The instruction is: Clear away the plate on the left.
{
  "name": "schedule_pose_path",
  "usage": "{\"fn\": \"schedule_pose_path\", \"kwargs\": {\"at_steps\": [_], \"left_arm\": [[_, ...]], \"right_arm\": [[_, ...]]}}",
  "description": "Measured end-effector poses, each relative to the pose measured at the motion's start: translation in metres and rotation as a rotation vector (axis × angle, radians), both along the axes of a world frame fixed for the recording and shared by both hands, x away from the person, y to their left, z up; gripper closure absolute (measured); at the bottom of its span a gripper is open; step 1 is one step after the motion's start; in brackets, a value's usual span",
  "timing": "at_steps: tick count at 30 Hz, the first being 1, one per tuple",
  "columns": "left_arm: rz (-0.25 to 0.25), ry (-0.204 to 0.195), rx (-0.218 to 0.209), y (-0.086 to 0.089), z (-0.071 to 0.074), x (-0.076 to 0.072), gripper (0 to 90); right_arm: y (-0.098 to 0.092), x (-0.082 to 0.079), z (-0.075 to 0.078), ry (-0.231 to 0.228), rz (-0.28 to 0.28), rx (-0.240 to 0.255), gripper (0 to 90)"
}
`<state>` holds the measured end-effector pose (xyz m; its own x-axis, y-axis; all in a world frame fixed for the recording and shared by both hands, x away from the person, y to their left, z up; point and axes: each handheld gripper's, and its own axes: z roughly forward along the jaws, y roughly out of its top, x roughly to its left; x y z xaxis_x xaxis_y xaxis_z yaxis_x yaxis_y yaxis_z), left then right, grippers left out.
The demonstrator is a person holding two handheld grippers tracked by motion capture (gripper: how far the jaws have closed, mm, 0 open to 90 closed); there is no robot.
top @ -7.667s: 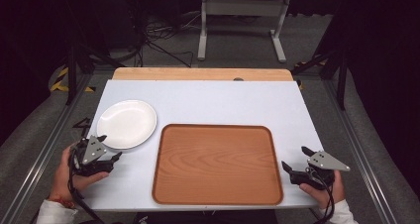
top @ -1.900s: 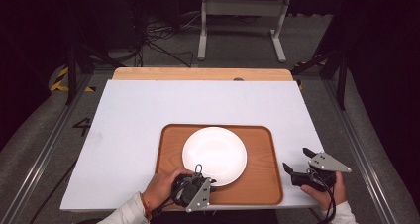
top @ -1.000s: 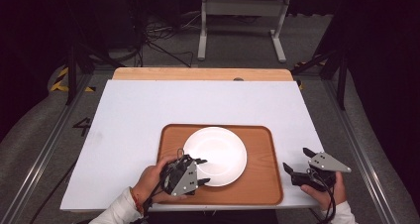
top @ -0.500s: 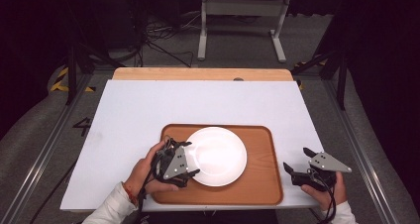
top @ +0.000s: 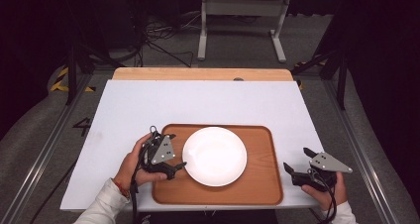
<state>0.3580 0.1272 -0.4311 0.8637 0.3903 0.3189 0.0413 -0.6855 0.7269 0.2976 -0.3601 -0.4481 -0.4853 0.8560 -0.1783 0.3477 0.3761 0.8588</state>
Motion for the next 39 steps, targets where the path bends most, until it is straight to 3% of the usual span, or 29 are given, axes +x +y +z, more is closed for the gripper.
{"fn": "schedule_pose_path", "kwargs": {"at_steps": [13,16,28,31,35,39], "left_arm": [[0.098,0.011,-0.035,0.044,-0.003,0.008,9.4],[0.137,0.031,-0.054,0.061,-0.007,0.009,10.0],[0.199,0.085,-0.108,0.095,-0.019,0.01,10.0],[0.22,0.084,-0.132,0.103,-0.019,0.008,9.8],[0.236,0.079,-0.132,0.112,-0.02,0.003,9.4],[0.253,0.095,-0.152,0.121,-0.023,-0.002,8.7]], "right_arm": [[-0.001,0.0,0.001,-0.004,-0.006,0.004,12.6],[-0.001,0.0,0.001,-0.004,-0.008,0.004,12.7],[-0.001,0.003,-0.001,0.002,-0.018,0.006,12.6],[-0.001,0.003,0.0,-0.003,-0.015,0.005,12.6],[-0.001,0.006,0.0,-0.002,-0.019,0.013,12.6],[0.002,0.01,-0.002,0.004,-0.006,0.004,12.6]]}}
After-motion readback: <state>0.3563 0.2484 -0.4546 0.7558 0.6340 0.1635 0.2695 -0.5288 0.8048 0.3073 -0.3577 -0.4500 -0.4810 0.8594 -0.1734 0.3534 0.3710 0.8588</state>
